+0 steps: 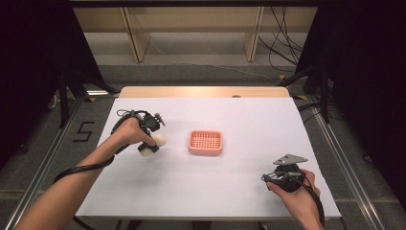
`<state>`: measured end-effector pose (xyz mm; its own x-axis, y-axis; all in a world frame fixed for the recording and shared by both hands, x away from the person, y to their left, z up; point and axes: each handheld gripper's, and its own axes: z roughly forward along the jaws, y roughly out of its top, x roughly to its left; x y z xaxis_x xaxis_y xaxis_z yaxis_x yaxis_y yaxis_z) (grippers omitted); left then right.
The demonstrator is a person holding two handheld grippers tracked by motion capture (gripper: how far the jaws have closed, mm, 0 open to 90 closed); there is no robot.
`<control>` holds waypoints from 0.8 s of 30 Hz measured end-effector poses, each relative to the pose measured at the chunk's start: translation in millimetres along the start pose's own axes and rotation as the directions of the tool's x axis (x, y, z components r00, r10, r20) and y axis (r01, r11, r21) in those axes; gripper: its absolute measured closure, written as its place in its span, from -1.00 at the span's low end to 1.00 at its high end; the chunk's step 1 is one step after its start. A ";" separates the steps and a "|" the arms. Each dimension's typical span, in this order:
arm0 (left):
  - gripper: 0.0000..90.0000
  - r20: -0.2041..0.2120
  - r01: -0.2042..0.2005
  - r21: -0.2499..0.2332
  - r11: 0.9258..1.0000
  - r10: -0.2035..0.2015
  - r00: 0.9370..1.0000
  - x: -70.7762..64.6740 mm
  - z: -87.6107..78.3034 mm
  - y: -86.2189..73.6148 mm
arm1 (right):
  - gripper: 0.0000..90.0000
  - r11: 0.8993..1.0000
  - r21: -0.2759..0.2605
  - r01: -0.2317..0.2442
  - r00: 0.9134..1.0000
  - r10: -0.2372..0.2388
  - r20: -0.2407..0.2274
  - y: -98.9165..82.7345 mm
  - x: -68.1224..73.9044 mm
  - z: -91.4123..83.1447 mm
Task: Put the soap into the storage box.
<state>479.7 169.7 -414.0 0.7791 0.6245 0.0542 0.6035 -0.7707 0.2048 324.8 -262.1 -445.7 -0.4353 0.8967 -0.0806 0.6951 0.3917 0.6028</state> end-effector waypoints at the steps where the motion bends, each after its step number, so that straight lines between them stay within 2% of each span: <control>1: 0.10 0.003 -0.010 -0.004 1.000 0.010 1.000 -1.0 0.7 1.3 | -0.11 1.000 0.000 0.000 1.000 0.000 0.000 0.0 0.0 0.1; 8: 0.10 0.005 -0.037 -0.001 0.999 0.037 0.999 -3.5 1.0 6.6 | -0.11 1.000 -0.001 -0.001 1.000 0.001 0.001 -0.1 0.2 -0.3; 10: 0.10 0.003 -0.057 0.007 0.998 0.057 0.998 -4.7 0.2 10.1 | -0.11 1.000 0.000 -0.002 1.000 0.002 0.001 -0.4 0.4 -0.5; 16: 0.10 -0.004 -0.064 0.008 0.998 0.064 0.998 -7.8 -0.8 16.2 | -0.11 1.000 0.000 -0.009 1.000 0.009 0.003 -1.2 0.0 -1.7; 17: 0.10 -0.004 -0.085 0.016 0.996 0.085 0.996 -8.4 -0.8 18.9 | -0.11 1.000 -0.002 -0.008 1.000 0.008 0.004 -1.7 -0.5 -2.0; 24: 0.10 0.001 -0.112 0.014 0.994 0.112 0.994 -12.2 1.1 26.4 | -0.11 1.000 -0.001 -0.013 1.000 0.013 0.006 -3.4 -0.8 -3.1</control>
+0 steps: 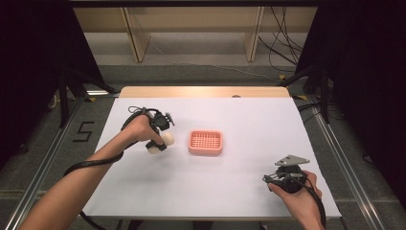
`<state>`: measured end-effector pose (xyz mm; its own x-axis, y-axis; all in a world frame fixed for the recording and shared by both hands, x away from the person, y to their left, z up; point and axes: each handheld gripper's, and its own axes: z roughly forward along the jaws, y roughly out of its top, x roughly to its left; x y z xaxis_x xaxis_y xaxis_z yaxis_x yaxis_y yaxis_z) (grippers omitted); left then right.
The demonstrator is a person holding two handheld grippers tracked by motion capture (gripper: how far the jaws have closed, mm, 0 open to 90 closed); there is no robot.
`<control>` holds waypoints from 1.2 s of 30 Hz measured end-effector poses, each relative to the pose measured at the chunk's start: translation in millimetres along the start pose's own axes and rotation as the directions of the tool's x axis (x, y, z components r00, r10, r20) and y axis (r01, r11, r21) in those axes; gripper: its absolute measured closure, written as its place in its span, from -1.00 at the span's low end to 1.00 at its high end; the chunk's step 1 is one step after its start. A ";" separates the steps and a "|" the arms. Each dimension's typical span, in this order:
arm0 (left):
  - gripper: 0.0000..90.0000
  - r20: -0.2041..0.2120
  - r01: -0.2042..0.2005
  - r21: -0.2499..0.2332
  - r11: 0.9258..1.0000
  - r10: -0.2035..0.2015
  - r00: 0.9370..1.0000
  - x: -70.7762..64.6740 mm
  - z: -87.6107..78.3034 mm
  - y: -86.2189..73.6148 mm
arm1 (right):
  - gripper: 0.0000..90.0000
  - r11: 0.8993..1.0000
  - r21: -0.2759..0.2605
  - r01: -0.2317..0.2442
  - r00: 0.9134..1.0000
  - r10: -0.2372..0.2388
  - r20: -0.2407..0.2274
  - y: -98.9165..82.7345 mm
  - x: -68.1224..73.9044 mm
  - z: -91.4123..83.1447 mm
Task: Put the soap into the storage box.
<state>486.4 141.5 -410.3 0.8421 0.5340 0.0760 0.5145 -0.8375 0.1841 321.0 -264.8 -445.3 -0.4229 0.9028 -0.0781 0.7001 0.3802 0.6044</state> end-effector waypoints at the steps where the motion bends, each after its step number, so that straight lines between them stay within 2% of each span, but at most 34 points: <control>1: 0.10 0.003 -0.012 0.006 1.000 0.012 1.000 -0.6 0.4 2.7 | -0.11 1.000 0.000 -0.001 1.000 0.001 0.001 -0.6 -0.1 -0.3; 8: 0.10 0.005 -0.032 0.004 0.999 0.032 0.999 -3.2 1.4 9.8 | -0.11 1.000 -0.004 -0.002 1.000 0.002 0.001 -2.5 -0.6 -1.2; 18: 0.10 0.002 -0.081 -0.004 0.997 0.081 0.997 -7.0 0.9 22.5 | -0.11 1.000 -0.006 -0.015 1.000 0.015 0.013 -6.7 -0.9 -4.9; 20: 0.10 0.006 -0.078 -0.003 0.997 0.078 0.997 -7.9 0.8 23.4 | -0.11 1.000 -0.004 -0.019 1.000 0.019 0.013 -7.1 -0.8 -5.3; 21: 0.10 0.004 -0.090 -0.003 0.996 0.090 0.996 -8.4 0.7 25.6 | -0.11 1.000 -0.005 -0.016 1.000 0.017 0.013 -7.6 -1.0 -5.5; 36: 0.10 0.001 -0.132 -0.014 0.991 0.132 0.991 -12.4 -2.5 40.3 | -0.11 1.000 -0.012 -0.016 1.000 0.016 0.019 -9.4 -1.0 -7.1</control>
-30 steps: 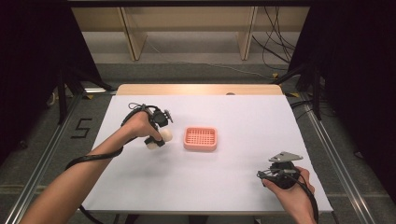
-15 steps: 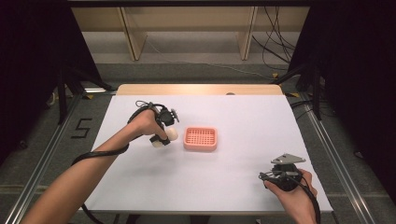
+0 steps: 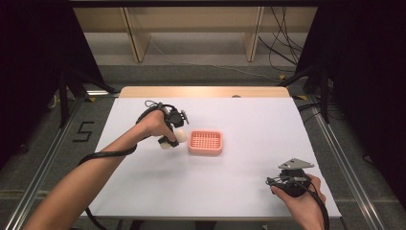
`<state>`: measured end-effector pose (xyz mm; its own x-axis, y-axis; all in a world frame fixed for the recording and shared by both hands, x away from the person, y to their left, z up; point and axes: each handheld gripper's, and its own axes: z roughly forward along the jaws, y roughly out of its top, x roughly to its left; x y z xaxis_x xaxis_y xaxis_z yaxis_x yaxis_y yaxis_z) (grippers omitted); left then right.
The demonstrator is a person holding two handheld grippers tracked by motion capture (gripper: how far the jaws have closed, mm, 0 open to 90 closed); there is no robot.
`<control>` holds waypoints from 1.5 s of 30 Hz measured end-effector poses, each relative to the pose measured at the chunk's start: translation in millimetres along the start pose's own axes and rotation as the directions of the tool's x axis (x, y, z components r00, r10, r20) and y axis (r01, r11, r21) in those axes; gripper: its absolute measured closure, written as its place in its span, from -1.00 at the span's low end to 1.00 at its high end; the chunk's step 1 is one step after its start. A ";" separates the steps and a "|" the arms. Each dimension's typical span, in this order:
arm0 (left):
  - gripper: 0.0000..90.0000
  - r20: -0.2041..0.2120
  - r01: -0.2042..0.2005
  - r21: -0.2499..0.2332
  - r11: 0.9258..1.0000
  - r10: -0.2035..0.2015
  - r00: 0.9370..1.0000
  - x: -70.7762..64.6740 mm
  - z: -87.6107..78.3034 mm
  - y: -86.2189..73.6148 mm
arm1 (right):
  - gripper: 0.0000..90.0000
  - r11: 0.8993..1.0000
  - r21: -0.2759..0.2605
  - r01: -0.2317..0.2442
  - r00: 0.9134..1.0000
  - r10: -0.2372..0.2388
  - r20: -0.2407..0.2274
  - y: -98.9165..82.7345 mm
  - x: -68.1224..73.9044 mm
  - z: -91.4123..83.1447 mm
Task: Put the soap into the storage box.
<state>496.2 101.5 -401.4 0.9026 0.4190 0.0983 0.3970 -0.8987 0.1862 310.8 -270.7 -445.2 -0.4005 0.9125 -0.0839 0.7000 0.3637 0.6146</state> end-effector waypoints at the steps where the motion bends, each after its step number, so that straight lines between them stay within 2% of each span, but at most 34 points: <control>1: 0.10 -0.001 0.000 0.004 1.000 0.000 1.000 -1.0 -1.0 1.9 | -0.11 1.000 -0.001 0.001 1.000 -0.001 0.000 -0.1 -0.1 0.1; 3: 0.10 -0.003 -0.015 0.000 1.000 0.015 1.000 -0.8 -1.2 3.7 | -0.11 1.000 0.000 0.017 1.000 -0.017 -0.001 -0.7 -1.3 0.0; 5: 0.10 -0.002 -0.013 0.003 1.000 0.013 1.000 -1.3 -1.5 4.6 | -0.11 1.000 -0.001 0.014 1.000 -0.014 -0.001 -0.7 -1.2 0.1; 6: 0.10 -0.004 -0.026 0.004 1.000 0.026 1.000 -1.4 -1.7 6.3 | -0.11 0.999 -0.013 0.035 0.999 -0.035 -0.004 -0.6 -2.9 0.9; 8: 0.10 -0.001 -0.022 0.003 1.000 0.022 1.000 -2.6 -1.3 7.6 | -0.11 0.999 -0.018 0.041 0.999 -0.041 -0.001 -0.7 -3.3 0.9; 12: 0.10 -0.003 -0.042 -0.001 0.999 0.042 0.999 -3.2 -0.3 10.8 | -0.11 0.999 -0.016 0.039 0.999 -0.039 0.000 -0.8 -3.3 0.8; 14: 0.10 -0.002 -0.036 0.001 0.999 0.036 0.999 -4.0 -0.3 11.6 | -0.11 0.999 -0.017 0.040 0.999 -0.040 0.000 -0.7 -3.3 0.8; 18: 0.10 -0.005 -0.050 -0.004 0.999 0.050 0.999 -4.1 0.7 14.9 | -0.11 0.999 -0.014 0.033 0.999 -0.033 0.000 -0.8 -3.1 0.7; 19: 0.10 0.001 -0.054 -0.002 0.999 0.054 0.999 -4.7 1.4 16.4 | -0.11 0.998 -0.021 0.057 0.998 -0.057 0.002 -1.3 -4.7 1.9; 22: 0.10 -0.003 -0.062 -0.002 0.998 0.062 0.998 -5.0 2.1 18.0 | -0.11 0.998 -0.018 0.055 0.998 -0.055 -0.001 -1.4 -4.6 1.7; 23: 0.10 -0.003 -0.064 -0.004 0.998 0.064 0.998 -5.4 2.2 19.6 | -0.11 0.999 -0.013 0.029 1.000 -0.029 -0.002 -1.0 -3.0 0.9; 28: 0.10 -0.004 -0.074 -0.005 0.997 0.074 0.997 -6.2 2.3 23.8 | -0.11 0.999 -0.011 0.032 0.999 -0.032 0.002 -1.5 -3.5 0.4; 33: 0.10 -0.007 -0.094 -0.005 0.996 0.094 0.996 -8.2 3.1 30.1 | -0.11 1.000 -0.004 0.010 1.000 -0.010 0.001 -1.8 -2.9 -0.6; 35: 0.10 -0.005 -0.095 -0.008 0.995 0.094 0.996 -8.8 3.1 32.0 | -0.11 0.999 -0.020 0.034 0.999 -0.034 -0.001 -1.7 -4.7 0.4; 45: 0.10 -0.005 -0.107 -0.006 0.994 0.107 0.994 -8.6 3.7 37.4 | -0.11 0.999 -0.016 0.034 0.999 -0.034 0.001 -1.8 -4.9 0.5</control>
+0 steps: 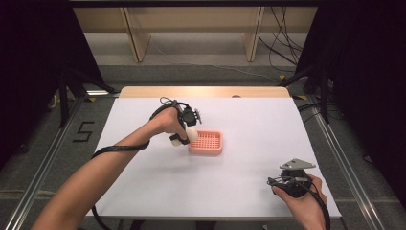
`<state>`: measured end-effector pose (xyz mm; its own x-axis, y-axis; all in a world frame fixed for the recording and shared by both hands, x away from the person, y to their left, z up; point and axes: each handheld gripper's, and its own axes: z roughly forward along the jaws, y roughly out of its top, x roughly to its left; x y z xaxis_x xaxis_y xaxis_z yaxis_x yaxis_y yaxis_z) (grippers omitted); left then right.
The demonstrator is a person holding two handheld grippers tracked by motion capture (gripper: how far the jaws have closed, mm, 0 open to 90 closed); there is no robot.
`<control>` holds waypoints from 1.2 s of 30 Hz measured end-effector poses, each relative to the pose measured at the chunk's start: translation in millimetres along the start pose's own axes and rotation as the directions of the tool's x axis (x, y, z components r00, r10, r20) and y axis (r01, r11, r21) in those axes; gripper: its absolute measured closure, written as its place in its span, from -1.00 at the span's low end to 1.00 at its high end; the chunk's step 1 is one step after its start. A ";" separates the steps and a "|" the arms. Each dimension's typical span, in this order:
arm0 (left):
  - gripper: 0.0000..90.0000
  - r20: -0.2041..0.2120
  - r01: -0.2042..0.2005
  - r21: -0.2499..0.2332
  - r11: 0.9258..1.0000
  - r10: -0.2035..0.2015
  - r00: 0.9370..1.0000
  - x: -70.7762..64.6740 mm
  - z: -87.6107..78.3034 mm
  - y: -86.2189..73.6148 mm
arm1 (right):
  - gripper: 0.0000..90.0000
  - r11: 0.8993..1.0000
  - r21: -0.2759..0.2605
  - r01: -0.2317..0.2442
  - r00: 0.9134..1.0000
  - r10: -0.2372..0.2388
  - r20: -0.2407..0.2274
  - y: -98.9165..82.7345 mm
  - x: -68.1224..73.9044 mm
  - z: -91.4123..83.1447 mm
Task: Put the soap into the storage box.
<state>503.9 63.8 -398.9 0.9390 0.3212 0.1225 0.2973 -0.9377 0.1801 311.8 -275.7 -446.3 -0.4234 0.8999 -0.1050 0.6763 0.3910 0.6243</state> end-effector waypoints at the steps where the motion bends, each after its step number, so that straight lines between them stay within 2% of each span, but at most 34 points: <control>1: 0.10 -0.004 0.001 -0.004 1.000 -0.001 1.000 -0.4 0.4 0.8 | -0.11 1.000 -0.002 0.000 1.000 0.000 -0.002 -0.1 0.0 0.1; 13: 0.10 -0.005 -0.016 -0.007 1.000 0.016 1.000 -0.9 2.2 9.9 | -0.11 1.000 0.004 0.001 1.000 -0.001 -0.001 -0.4 0.3 0.1; 25: 0.10 -0.001 -0.013 -0.016 1.000 0.013 1.000 -0.9 4.0 15.9 | -0.11 1.000 0.002 0.004 1.000 -0.004 -0.002 -0.4 -0.1 0.5; 28: 0.10 -0.004 -0.016 -0.019 1.000 0.016 1.000 -0.5 5.0 18.0 | -0.11 1.000 0.016 -0.019 1.000 0.019 0.000 -0.6 1.6 -0.6; 30: 0.10 -0.002 -0.019 -0.018 1.000 0.018 1.000 -0.1 5.2 19.1 | -0.11 1.000 0.000 0.005 1.000 -0.005 -0.004 -0.5 -0.3 0.6; 36: 0.10 -0.002 -0.018 -0.024 1.000 0.018 1.000 -0.5 5.9 22.2 | -0.11 1.000 0.003 0.005 1.000 -0.005 -0.003 -0.6 -0.2 0.6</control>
<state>511.1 42.0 -400.7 0.9439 0.3045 0.1281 0.2759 -0.9399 0.2013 311.9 -276.0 -447.0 -0.4287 0.8972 -0.1061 0.6757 0.3963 0.6216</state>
